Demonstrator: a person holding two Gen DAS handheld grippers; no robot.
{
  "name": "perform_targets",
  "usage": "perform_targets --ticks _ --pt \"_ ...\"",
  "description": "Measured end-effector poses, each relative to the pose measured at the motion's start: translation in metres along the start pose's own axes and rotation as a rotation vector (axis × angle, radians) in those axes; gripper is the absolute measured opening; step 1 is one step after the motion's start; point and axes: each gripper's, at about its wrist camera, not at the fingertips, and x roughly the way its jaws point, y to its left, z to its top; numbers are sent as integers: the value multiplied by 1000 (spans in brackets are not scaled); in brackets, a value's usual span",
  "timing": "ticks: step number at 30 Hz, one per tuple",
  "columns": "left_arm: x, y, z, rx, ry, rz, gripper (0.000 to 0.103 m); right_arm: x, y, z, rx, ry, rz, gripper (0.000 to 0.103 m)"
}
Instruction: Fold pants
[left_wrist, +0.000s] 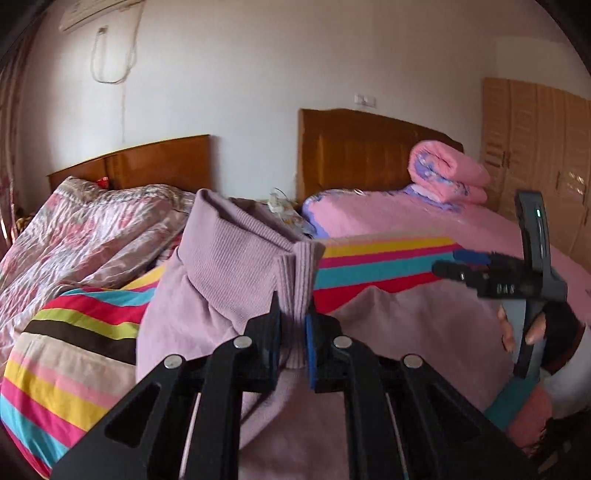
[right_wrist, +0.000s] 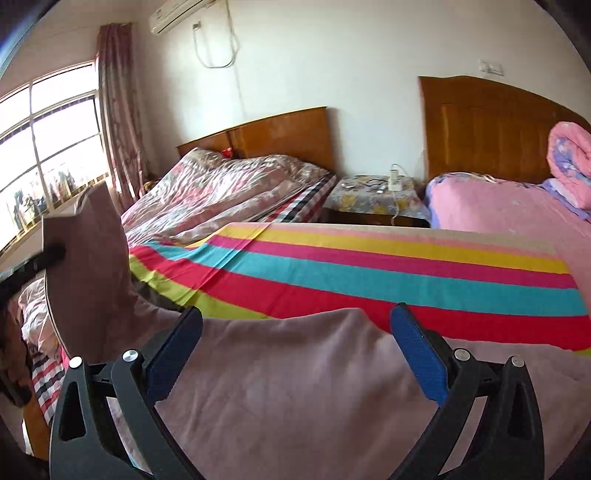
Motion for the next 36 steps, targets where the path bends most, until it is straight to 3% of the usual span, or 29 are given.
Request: perform_targets --ticks 3,5,6,8,9,10,11,16,20,29,32,34,36 --pt "67 -65 -50 156 219 -134 12 -16 -41 -8 86 4 -77 99" --pt "91 -84 -78 239 333 -166 22 -19 -56 -17 125 33 -100 99" --pt "86 -87 -81 271 309 -163 22 -21 -59 -22 130 45 -95 99" --pt "69 -78 -73 258 261 -222 42 -19 -57 -34 129 80 -54 99" --pt "56 -68 -67 231 210 -220 65 -16 -52 -41 127 101 -19 99" --pt "44 -53 -60 194 155 -188 81 -13 -45 -49 126 125 29 99" --pt "32 -35 -54 147 115 -151 84 -9 -36 -58 127 153 79 99" --pt "-2 61 -62 -109 83 88 86 12 16 -94 148 317 330 94" --pt "-12 91 -89 -152 145 202 86 23 46 -114 167 475 411 84" --pt "-38 115 -132 -208 182 206 86 54 73 -111 223 560 442 72" --pt "-52 114 -137 -190 167 201 87 68 71 -109 282 561 425 50" --pt "-59 116 -142 -184 168 183 89 69 69 -109 276 549 398 21" --pt "-62 112 -147 -171 188 148 90 64 71 -108 271 514 392 16"
